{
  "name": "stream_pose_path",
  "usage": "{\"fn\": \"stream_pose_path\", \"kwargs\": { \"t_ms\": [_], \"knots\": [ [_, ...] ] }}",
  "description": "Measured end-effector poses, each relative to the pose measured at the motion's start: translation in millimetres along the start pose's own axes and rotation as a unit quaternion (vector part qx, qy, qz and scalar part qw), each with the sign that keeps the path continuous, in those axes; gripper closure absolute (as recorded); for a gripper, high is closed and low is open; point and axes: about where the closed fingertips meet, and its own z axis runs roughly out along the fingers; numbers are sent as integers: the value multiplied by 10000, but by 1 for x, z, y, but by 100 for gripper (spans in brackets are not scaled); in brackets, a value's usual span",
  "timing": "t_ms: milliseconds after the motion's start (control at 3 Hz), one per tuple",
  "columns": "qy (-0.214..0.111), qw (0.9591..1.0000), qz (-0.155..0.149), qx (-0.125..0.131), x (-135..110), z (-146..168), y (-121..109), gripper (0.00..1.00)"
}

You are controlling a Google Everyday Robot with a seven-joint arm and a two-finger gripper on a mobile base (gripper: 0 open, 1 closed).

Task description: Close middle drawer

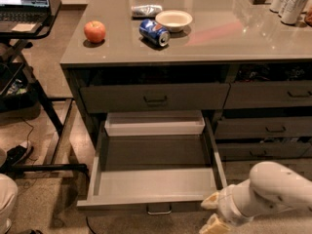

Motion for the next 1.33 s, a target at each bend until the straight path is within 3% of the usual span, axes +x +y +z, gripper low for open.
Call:
{"fn": "stream_pose_path", "kwargs": {
  "t_ms": [667,1000,1333],
  "knots": [
    [-156,9993,345,-12,39,97,-25,89],
    [-292,9989,365,97,43,125,-44,100],
    [-424,9986,205,220,25,136,-64,82]
  ]
}}
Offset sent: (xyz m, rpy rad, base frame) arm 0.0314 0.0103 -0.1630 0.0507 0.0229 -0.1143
